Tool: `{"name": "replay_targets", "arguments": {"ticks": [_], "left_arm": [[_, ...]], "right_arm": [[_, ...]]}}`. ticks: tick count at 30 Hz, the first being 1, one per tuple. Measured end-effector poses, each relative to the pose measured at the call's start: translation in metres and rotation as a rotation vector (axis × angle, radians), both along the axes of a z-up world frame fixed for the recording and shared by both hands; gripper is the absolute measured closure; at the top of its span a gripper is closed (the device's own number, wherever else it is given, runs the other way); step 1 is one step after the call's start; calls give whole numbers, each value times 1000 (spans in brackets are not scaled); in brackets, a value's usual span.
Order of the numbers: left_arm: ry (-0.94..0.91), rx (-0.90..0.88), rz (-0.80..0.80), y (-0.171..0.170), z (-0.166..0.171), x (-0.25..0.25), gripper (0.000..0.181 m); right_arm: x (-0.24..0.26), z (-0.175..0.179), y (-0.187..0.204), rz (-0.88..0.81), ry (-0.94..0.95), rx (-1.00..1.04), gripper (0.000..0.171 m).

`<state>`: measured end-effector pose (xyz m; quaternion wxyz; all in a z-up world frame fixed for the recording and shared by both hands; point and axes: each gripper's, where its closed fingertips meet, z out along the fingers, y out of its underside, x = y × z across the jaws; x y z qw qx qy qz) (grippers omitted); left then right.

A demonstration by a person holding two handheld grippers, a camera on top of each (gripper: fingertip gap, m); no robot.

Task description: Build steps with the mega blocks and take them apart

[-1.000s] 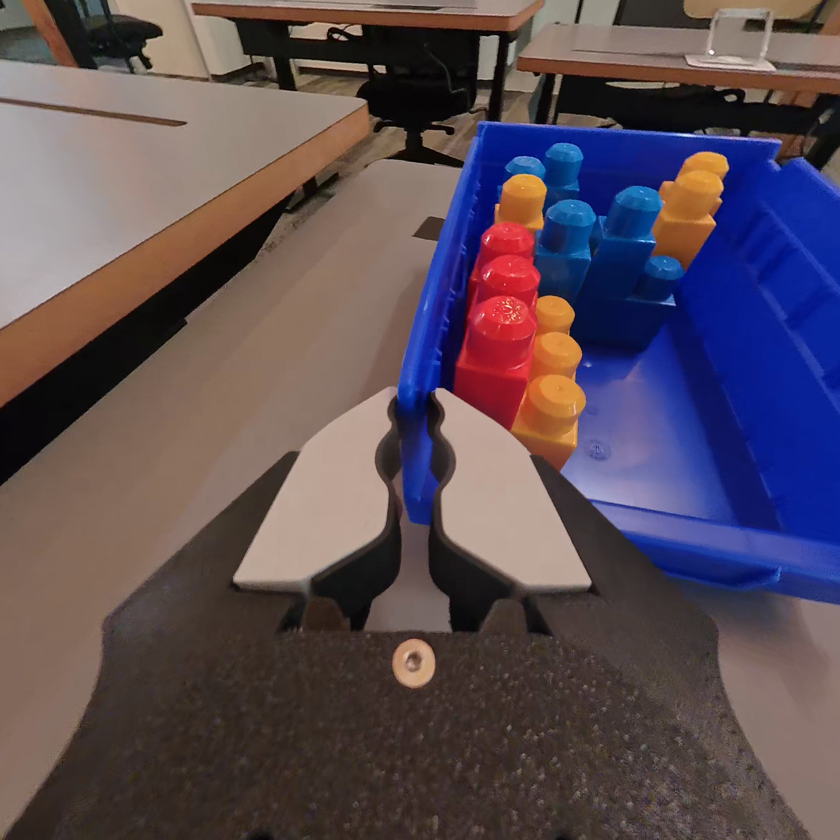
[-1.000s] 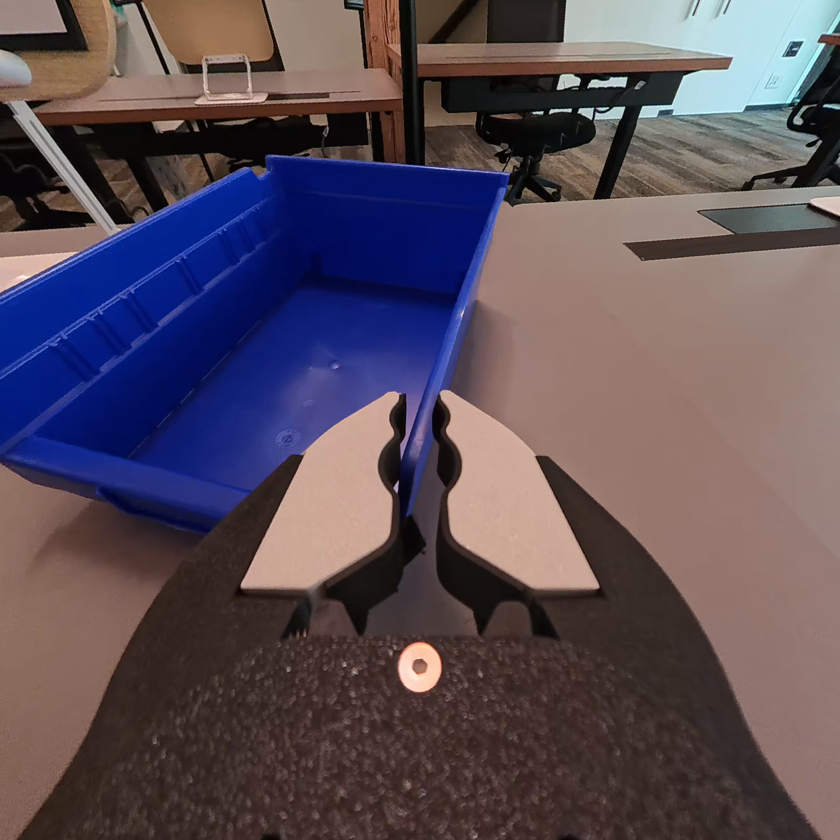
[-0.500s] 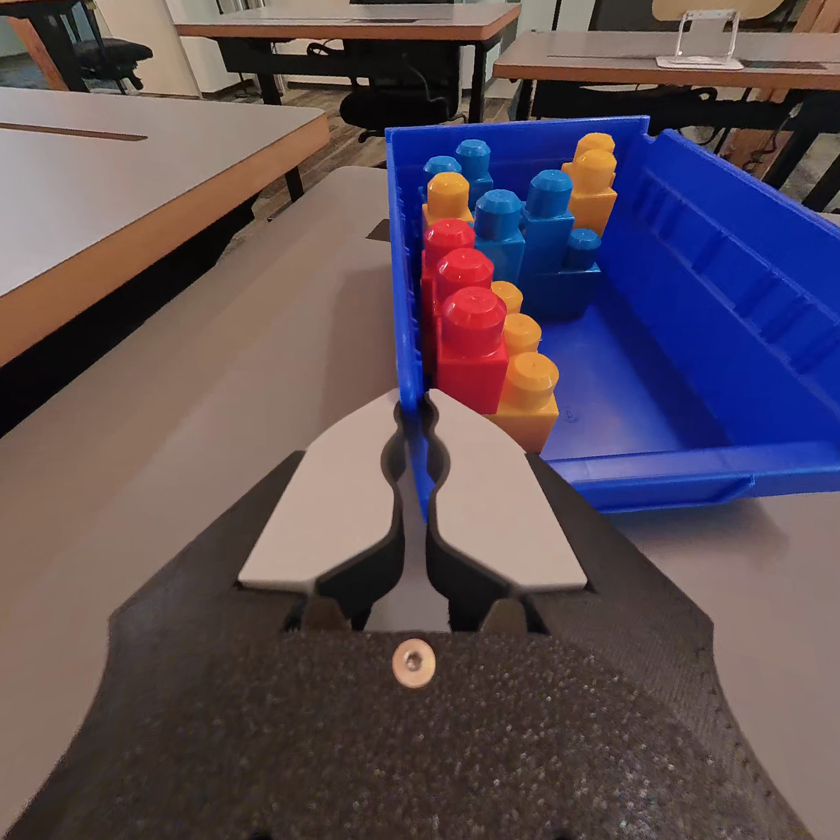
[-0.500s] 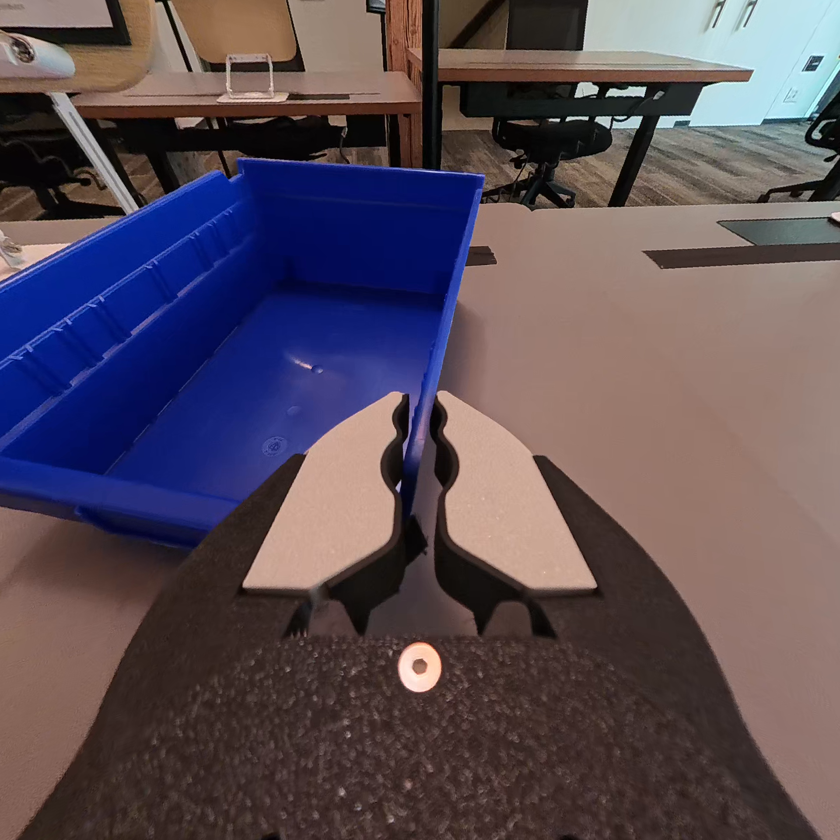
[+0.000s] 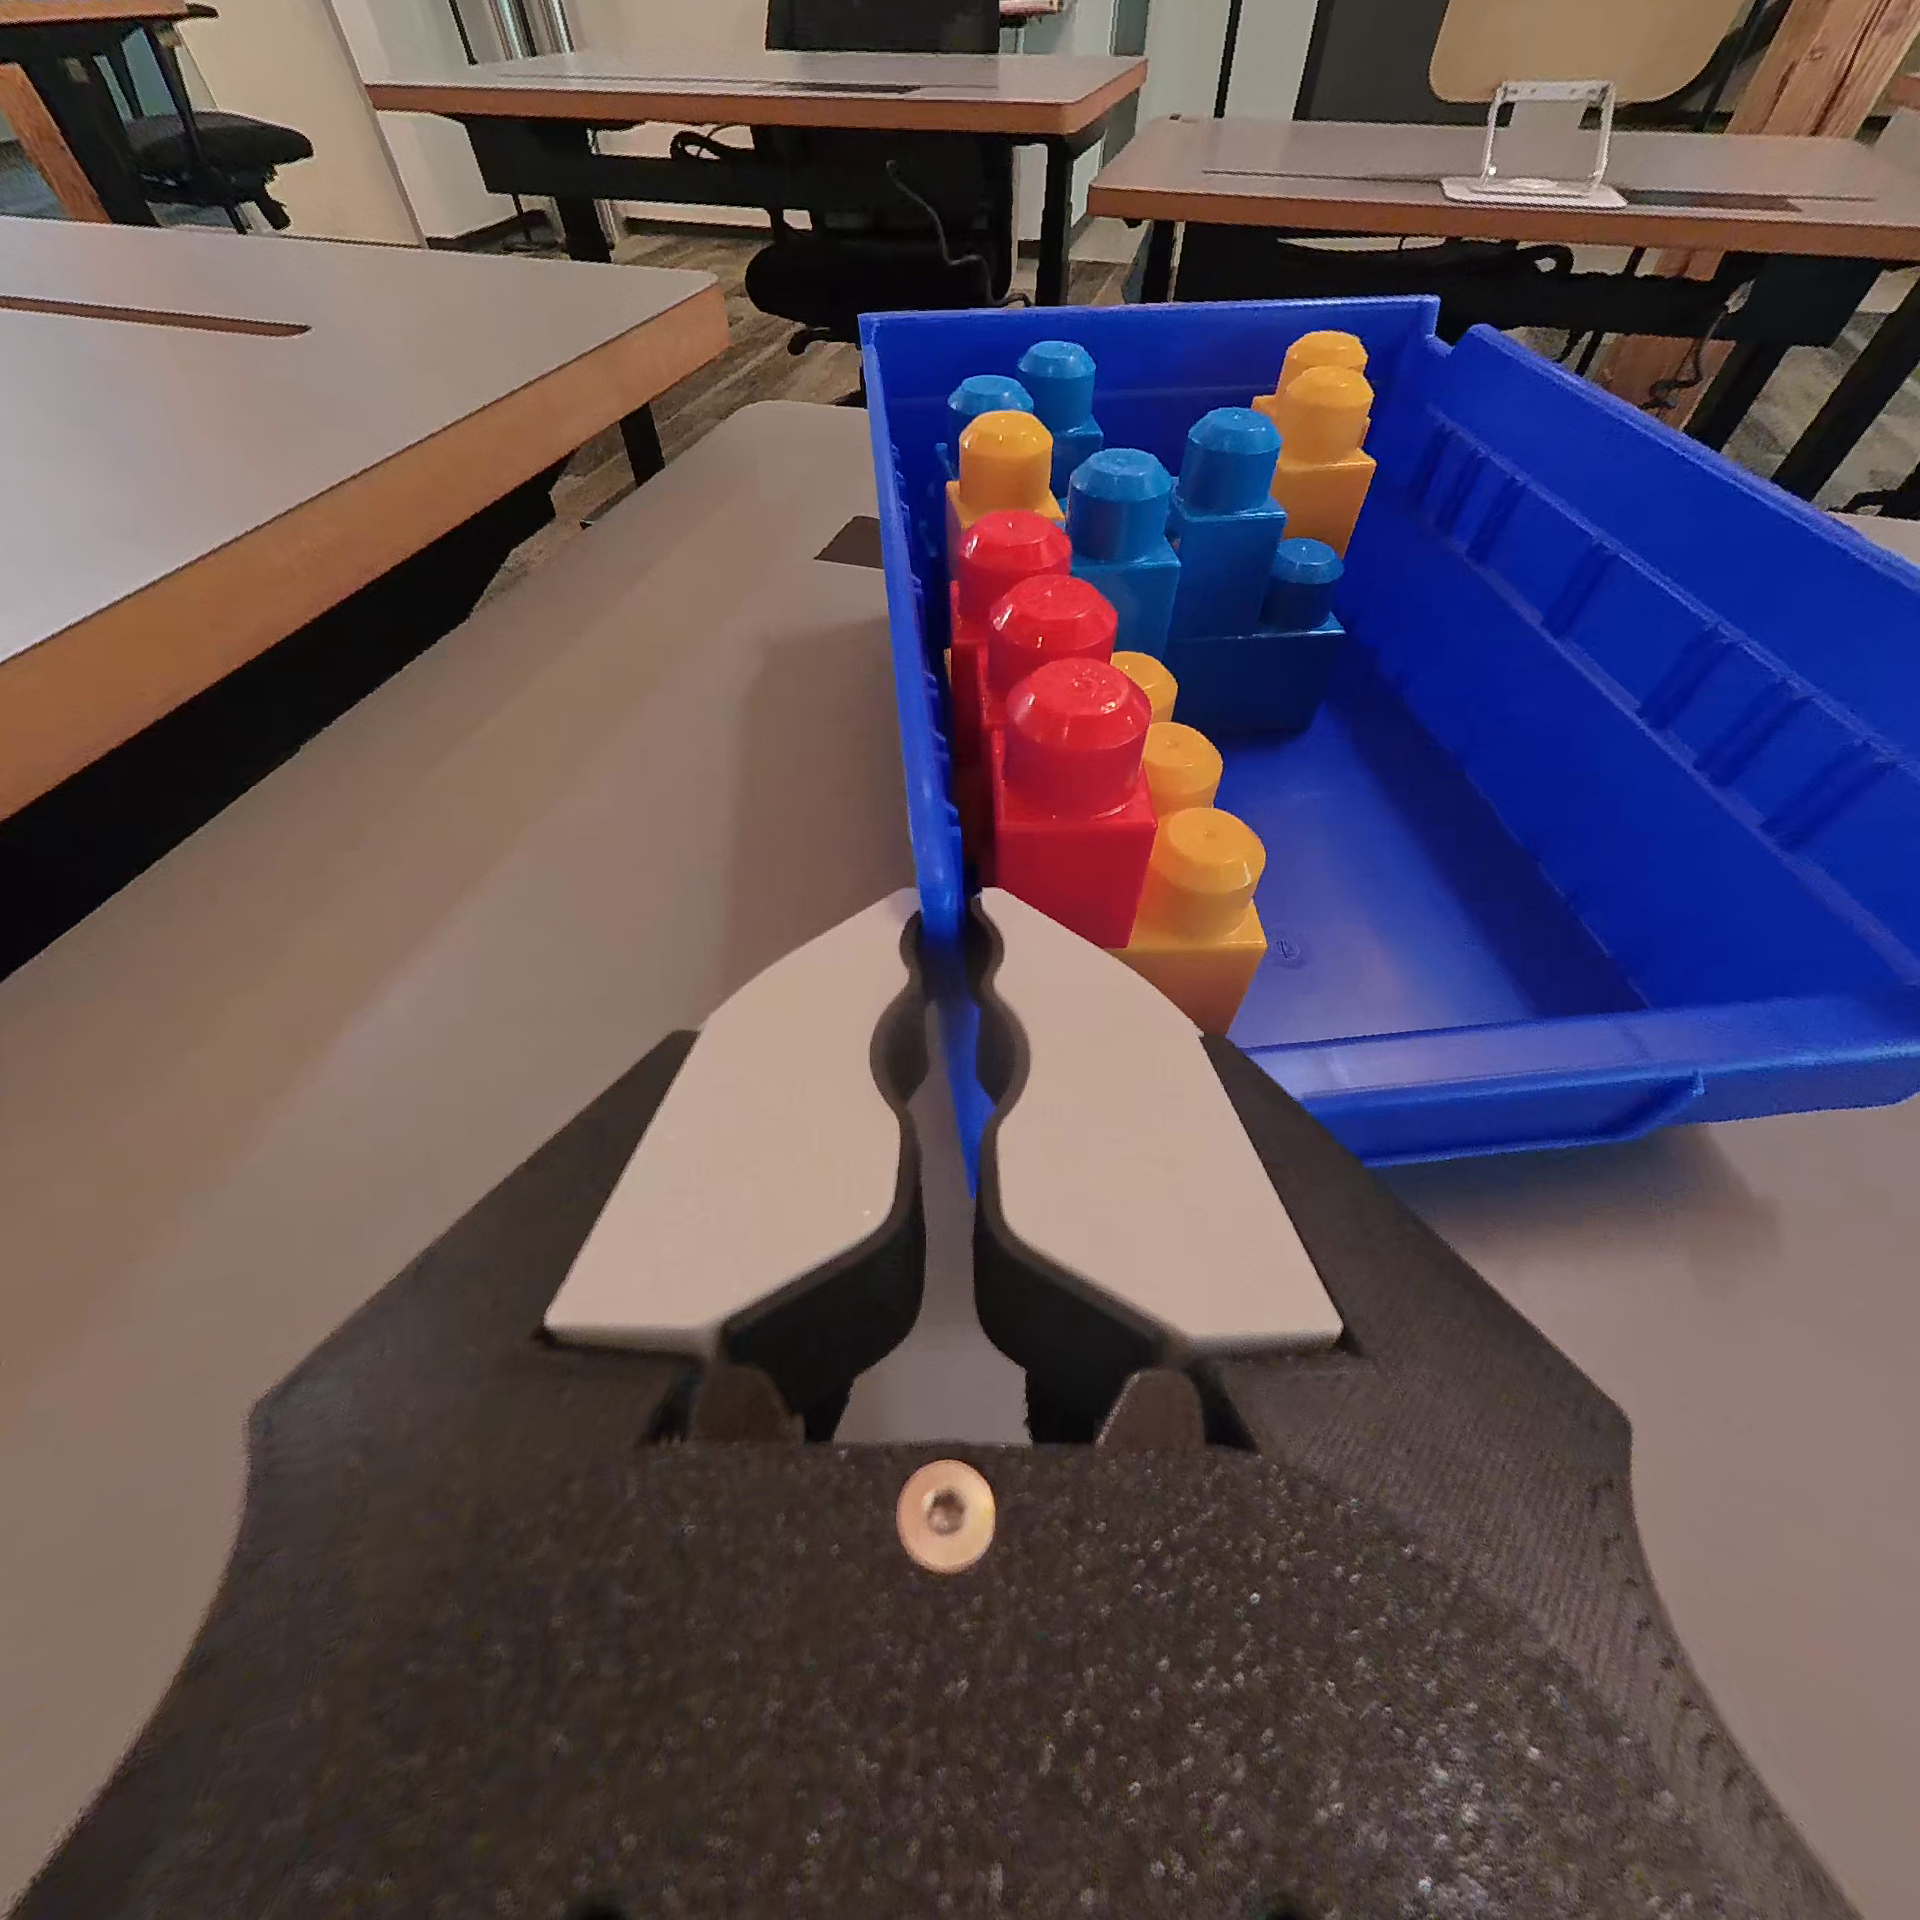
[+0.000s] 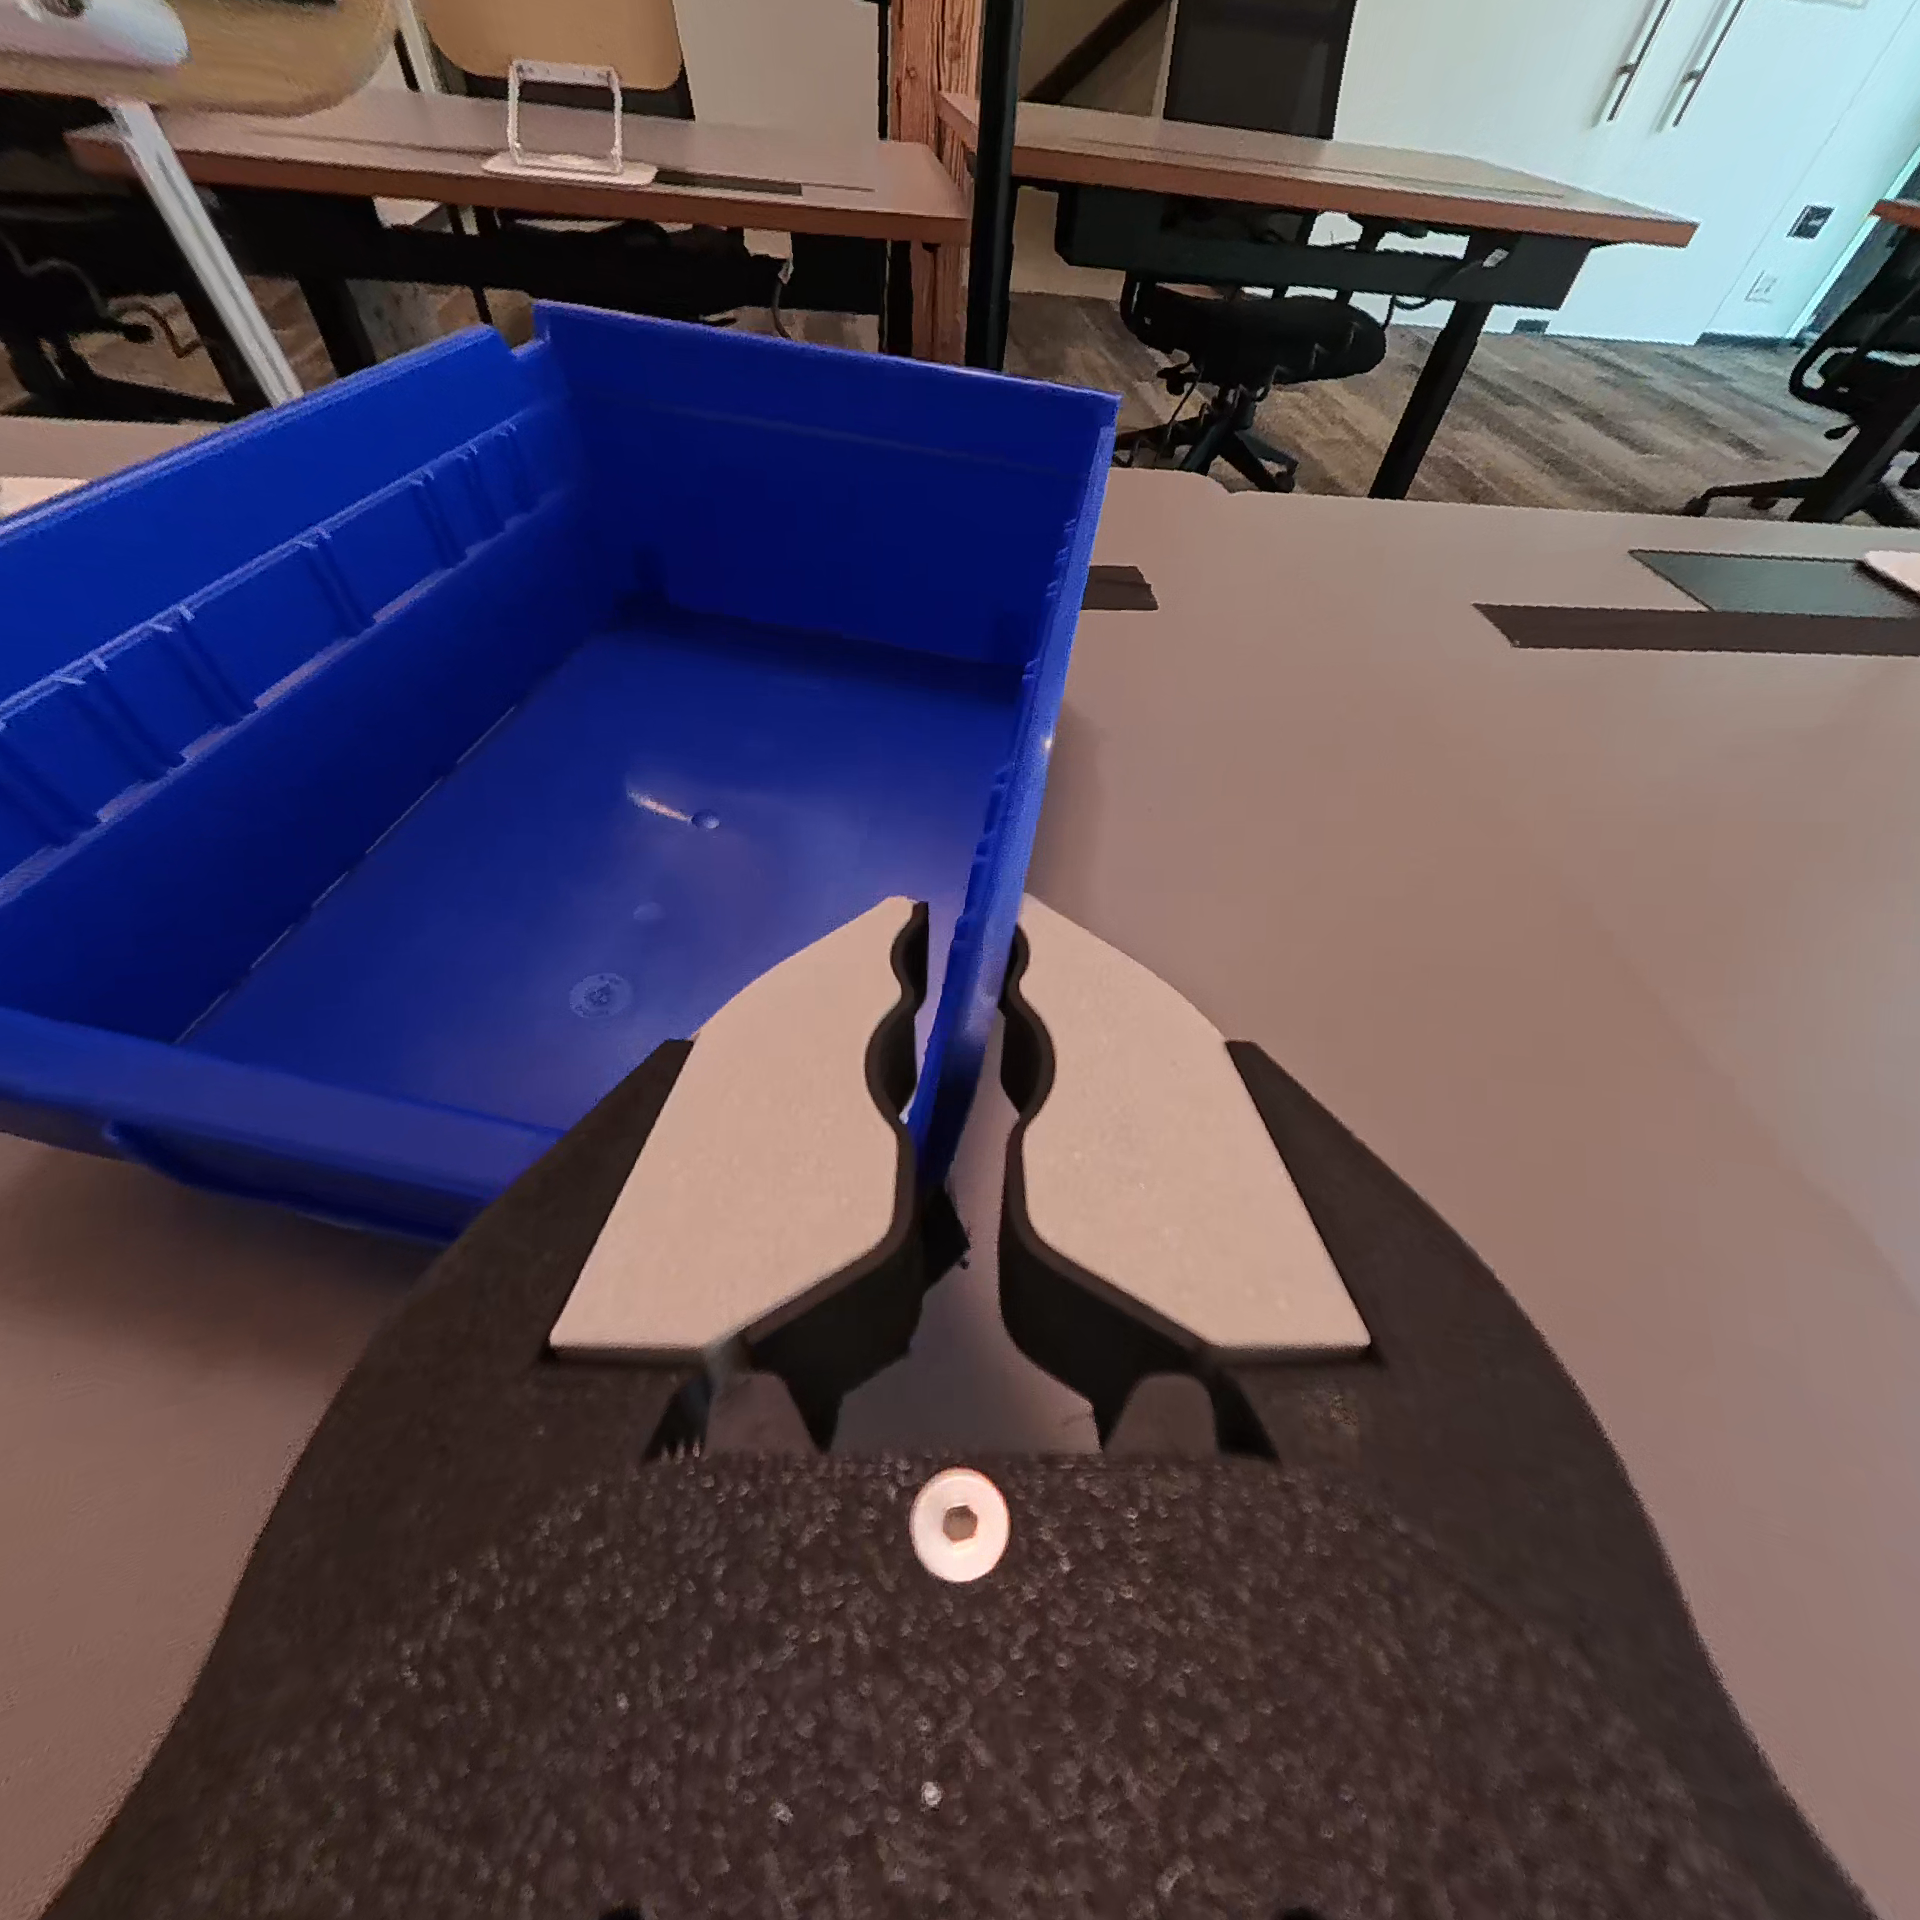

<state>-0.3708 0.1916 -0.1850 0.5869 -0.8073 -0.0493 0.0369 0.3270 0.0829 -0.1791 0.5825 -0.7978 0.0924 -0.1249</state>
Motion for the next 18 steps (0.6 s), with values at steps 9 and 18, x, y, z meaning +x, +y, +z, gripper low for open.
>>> {"name": "replay_targets", "arguments": {"ticks": [9,18], "left_arm": [[48,27,-26,-3,3,1,173],[156,258,-42,-10,82,18,156]], "right_arm": [[3,43,-11,3,59,116,135],[-61,144,2,146,-23,338,126]]}}
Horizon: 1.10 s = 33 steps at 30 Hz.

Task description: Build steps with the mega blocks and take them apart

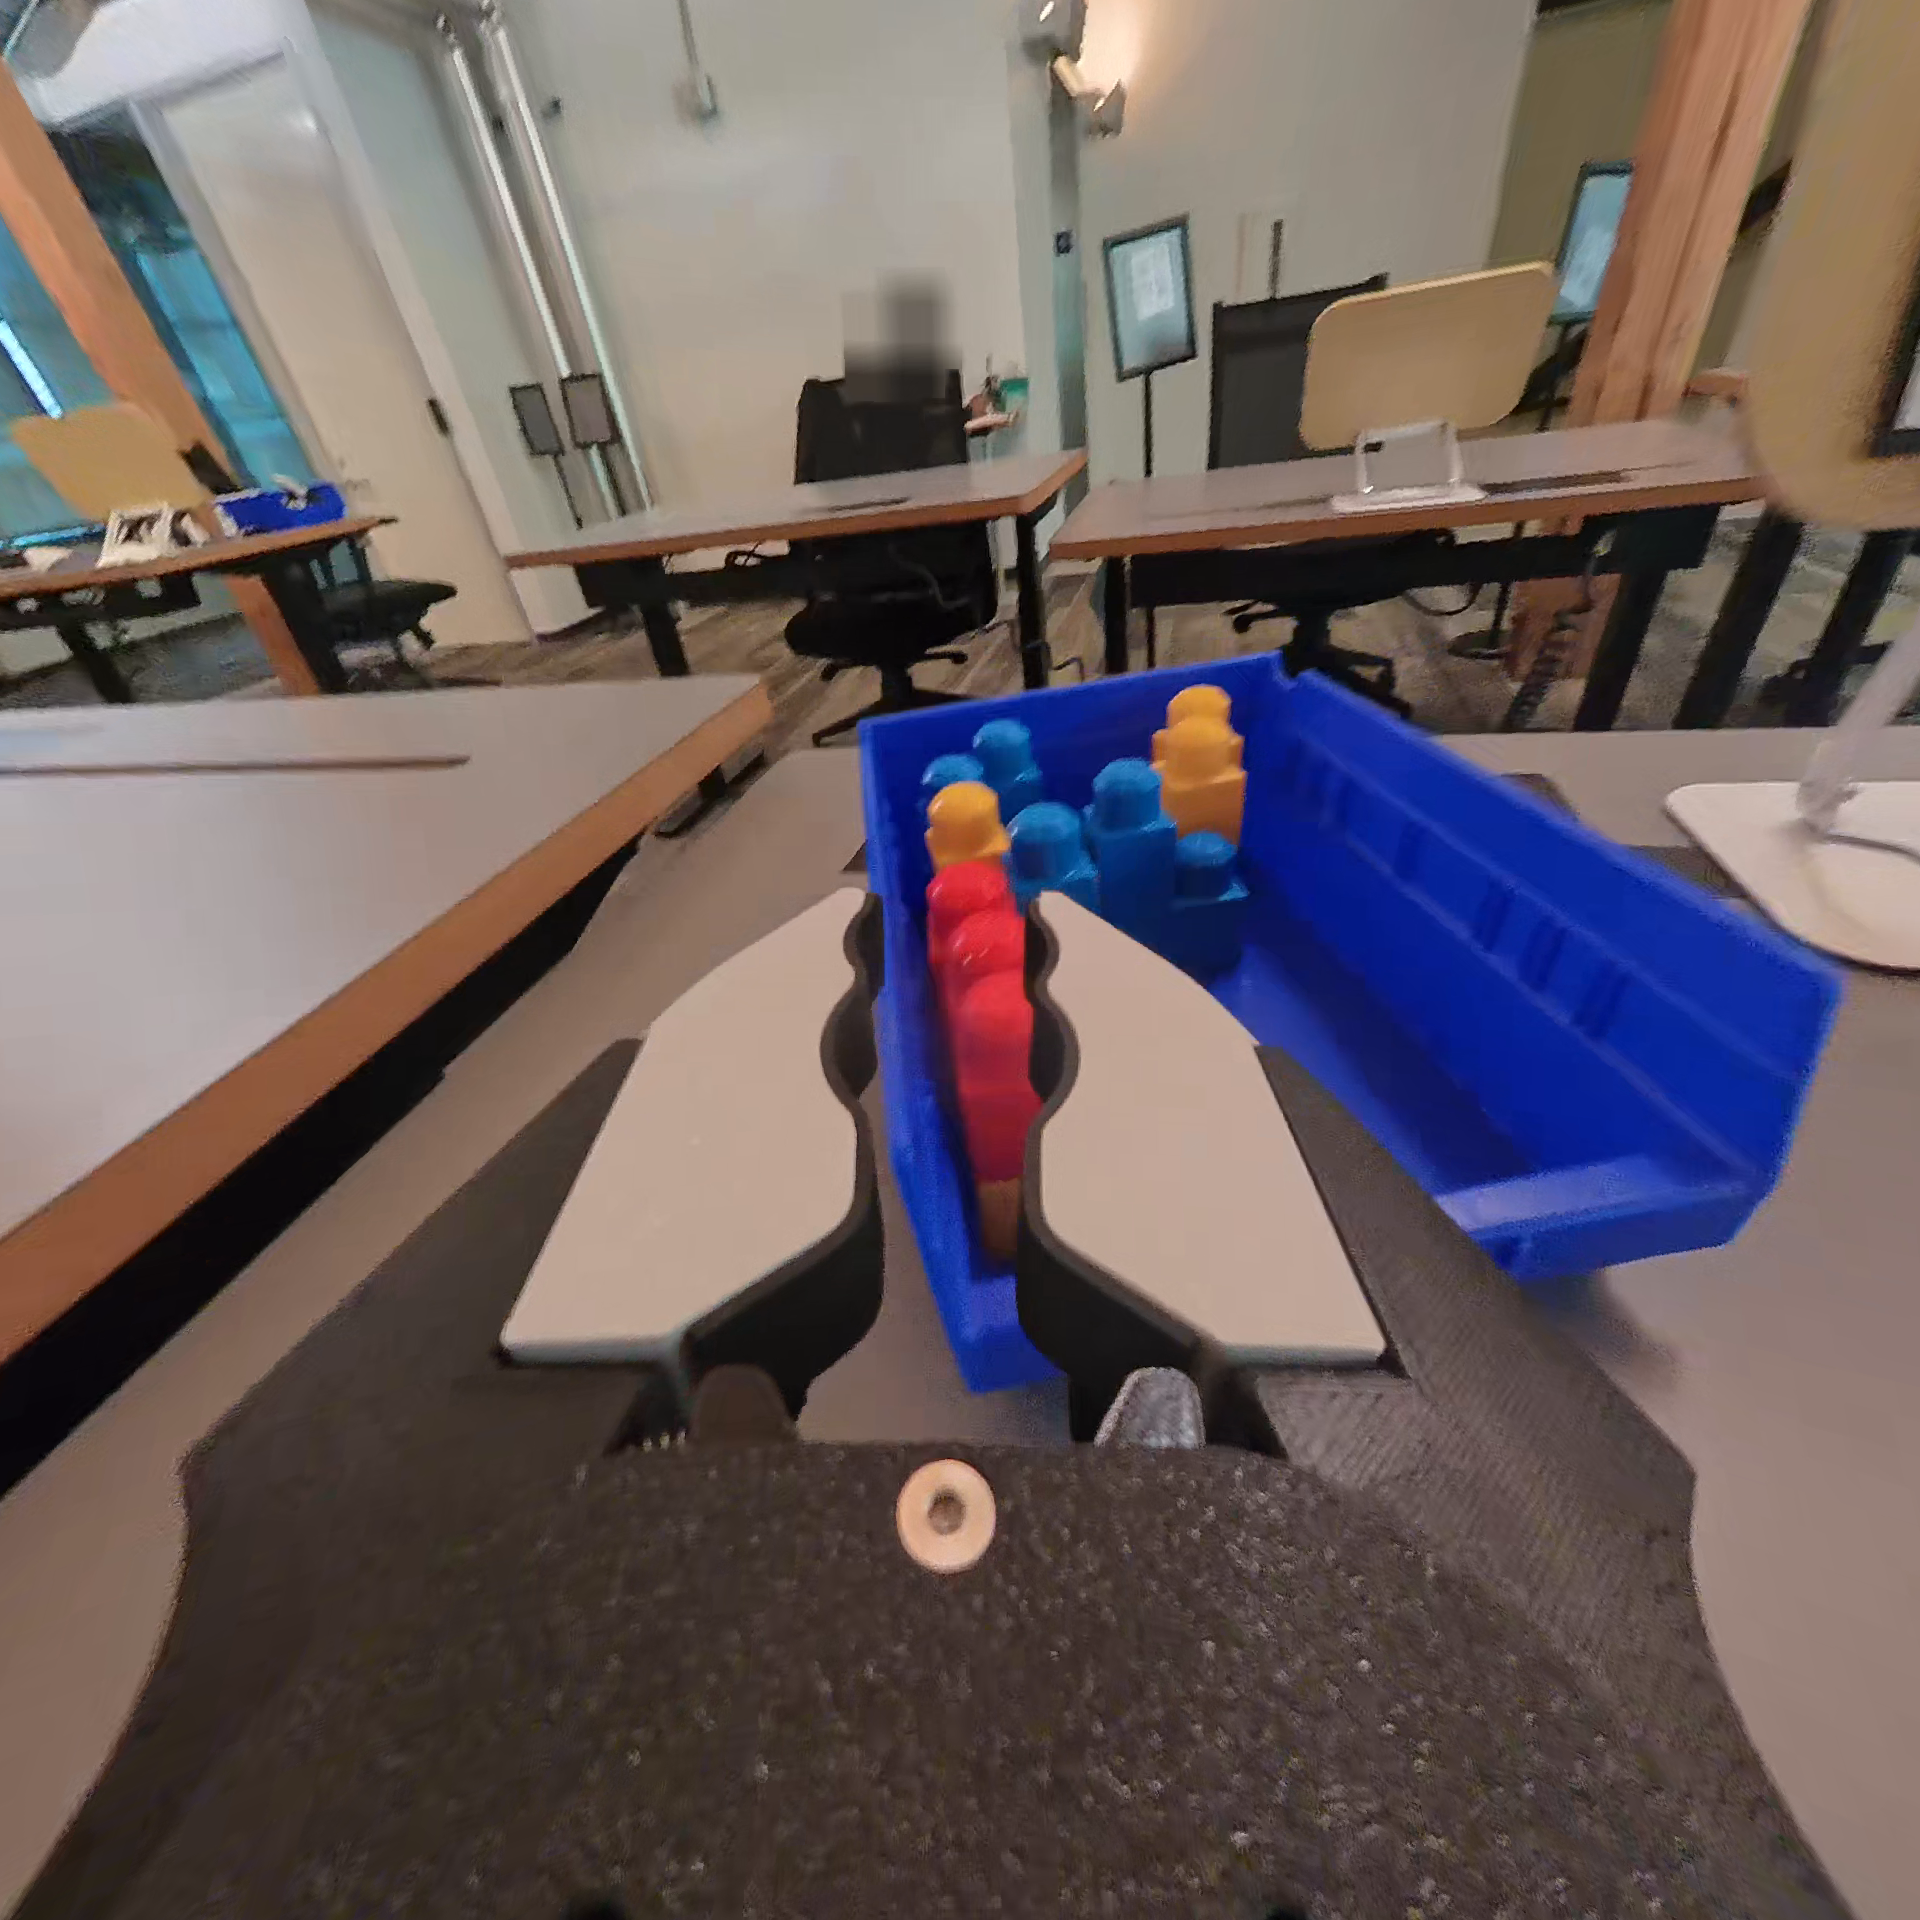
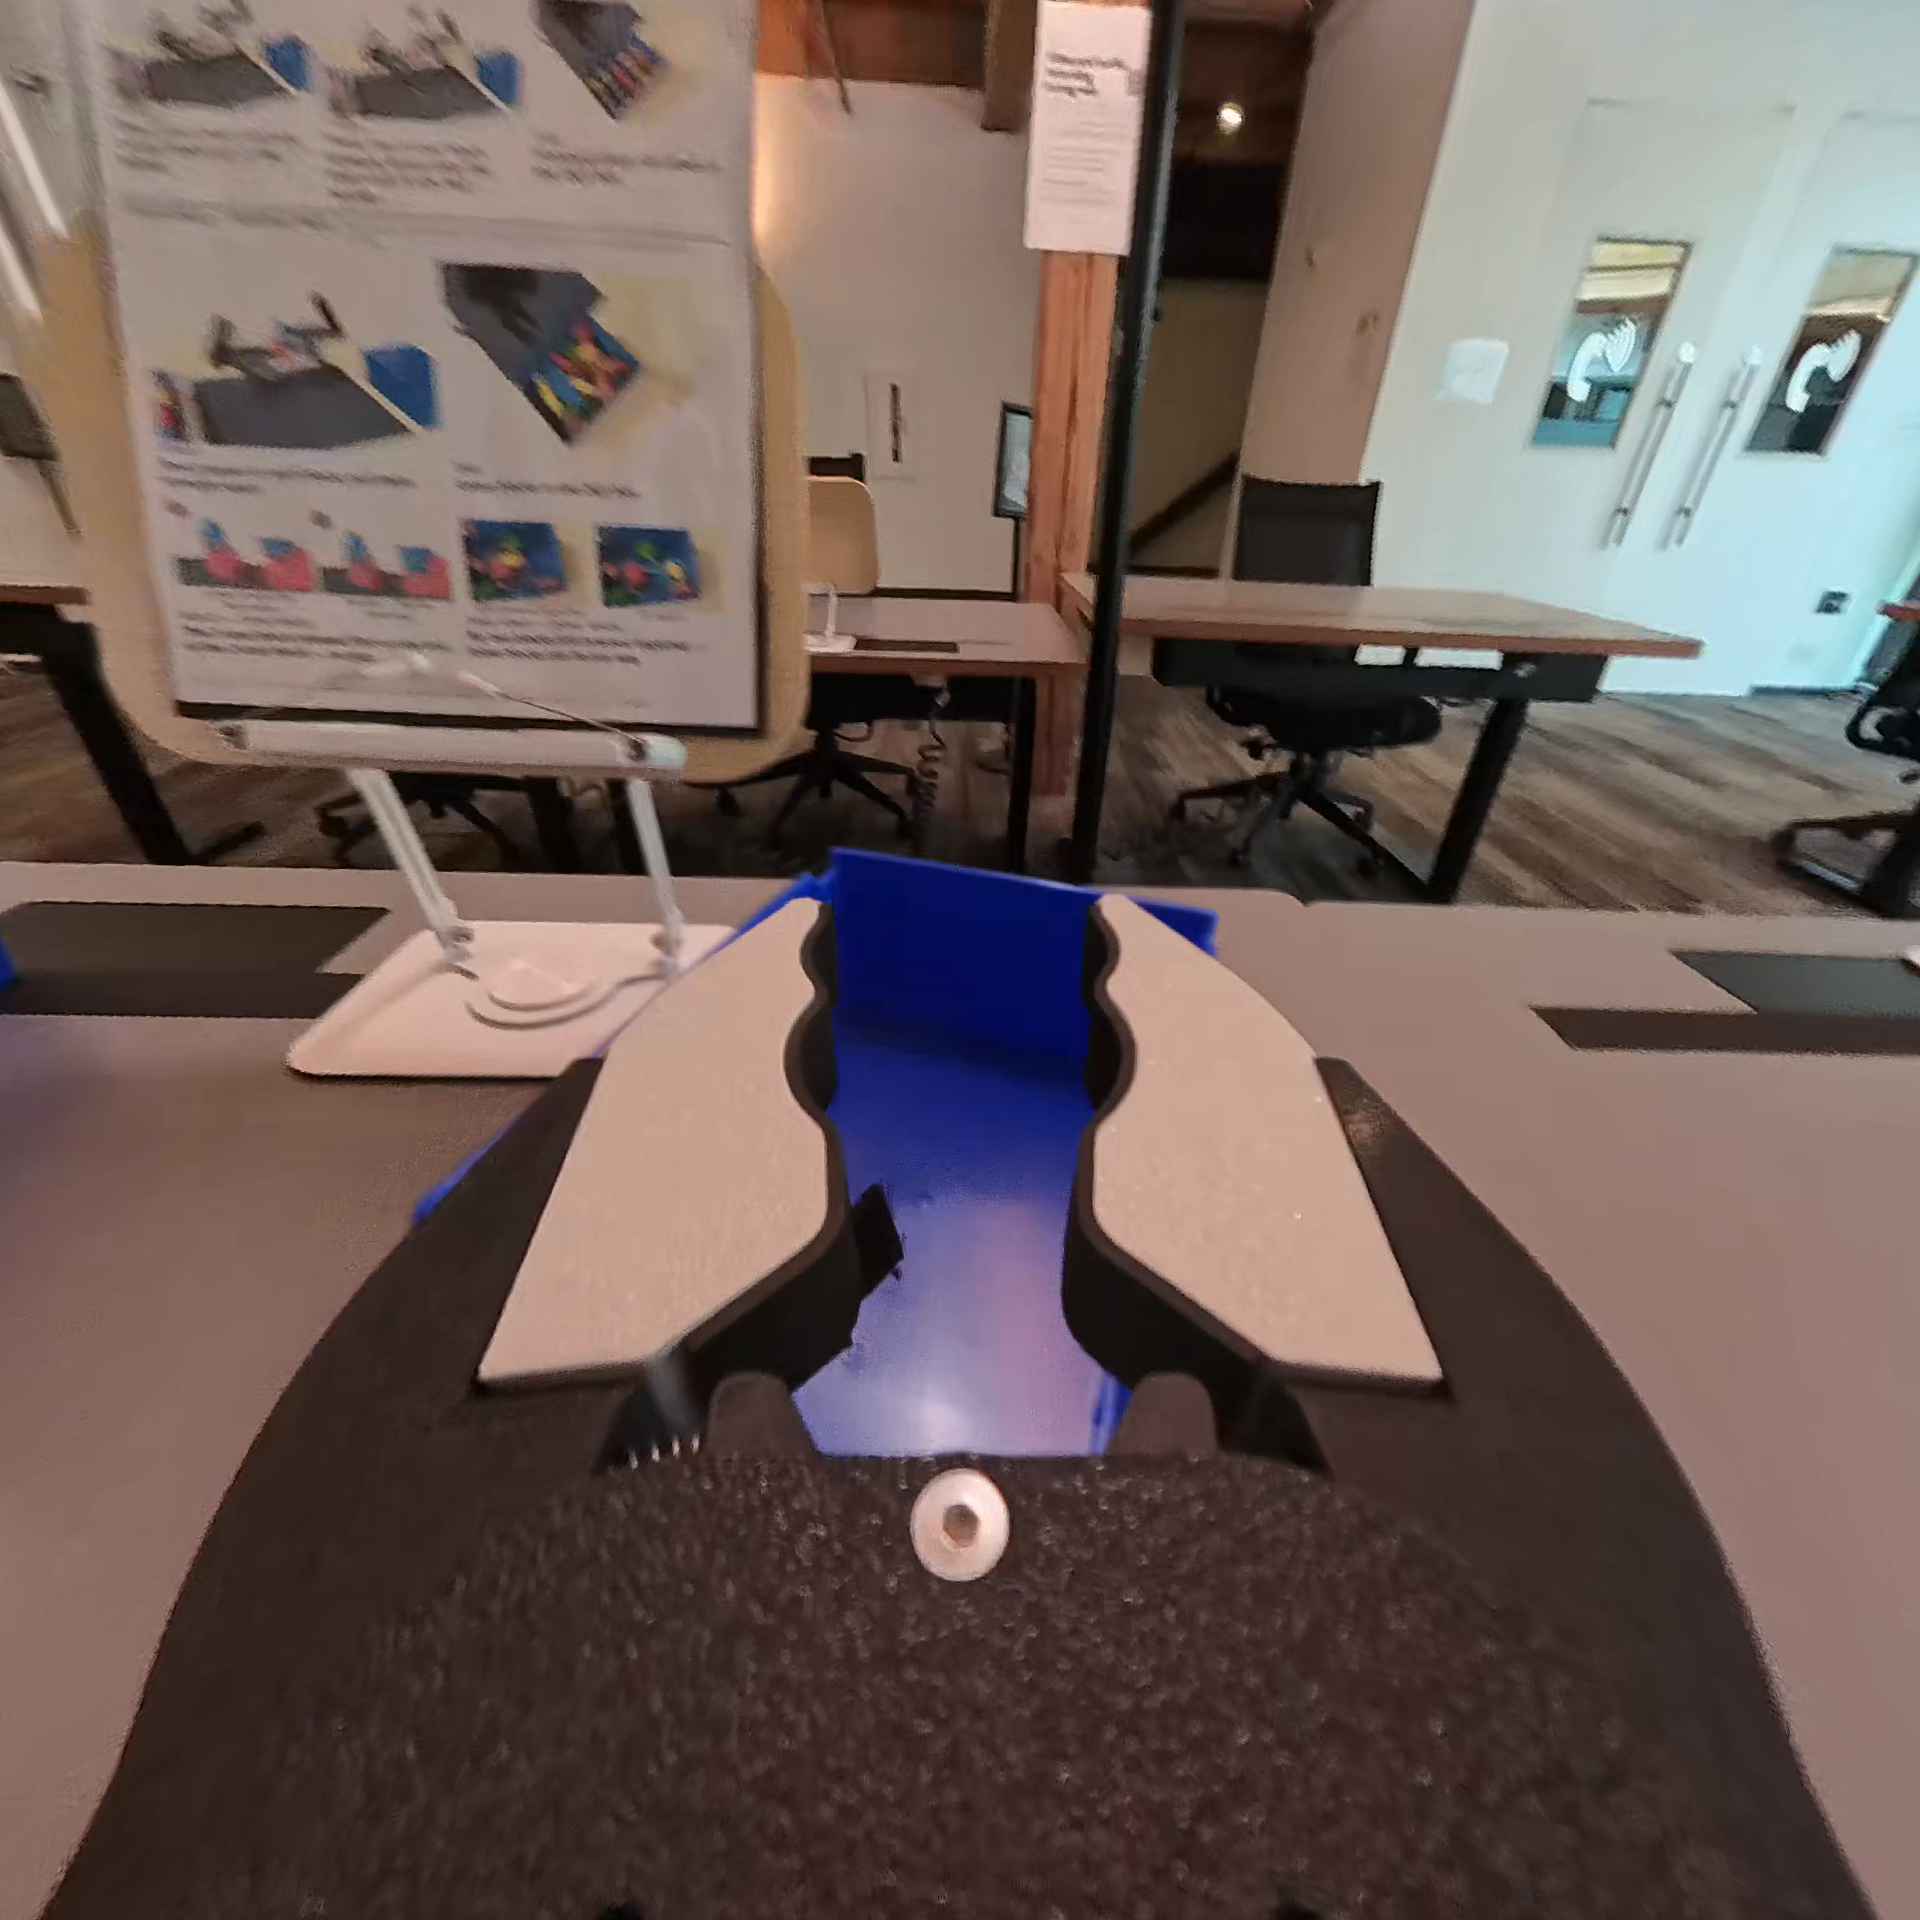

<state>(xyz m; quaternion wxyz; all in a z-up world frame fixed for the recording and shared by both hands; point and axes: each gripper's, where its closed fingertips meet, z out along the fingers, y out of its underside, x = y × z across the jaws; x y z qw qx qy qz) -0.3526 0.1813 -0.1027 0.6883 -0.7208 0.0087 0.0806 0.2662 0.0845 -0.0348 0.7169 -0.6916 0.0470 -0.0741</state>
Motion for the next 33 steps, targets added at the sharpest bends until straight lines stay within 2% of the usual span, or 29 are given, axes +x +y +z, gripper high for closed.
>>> {"name": "replay_targets", "arguments": {"ticks": [4,7,11,15,20,22,25,33], "left_arm": [[32,7,-78,12,17,34,159],[13,5,-139,23,24,65,163],[-26,-1,-246,30,25,115,175],[-19,-23,-298,30,8,146,181],[-31,-71,-340,32,-19,158,181],[-27,-77,-355,32,-24,160,181],[-29,-95,-362,32,-32,158,181],[-9,-77,-341,32,-31,142,181]], "right_arm": [[-37,24,24,66,-27,25,127],[-63,25,47,105,-39,4,131],[-106,3,77,181,-38,-74,136],[-142,-31,87,255,-37,-120,144],[-161,-80,86,293,-63,-139,165],[-165,-80,84,317,-92,-101,169],[-163,-61,77,321,-127,4,171],[-175,-82,75,381,-104,-57,171]]}}
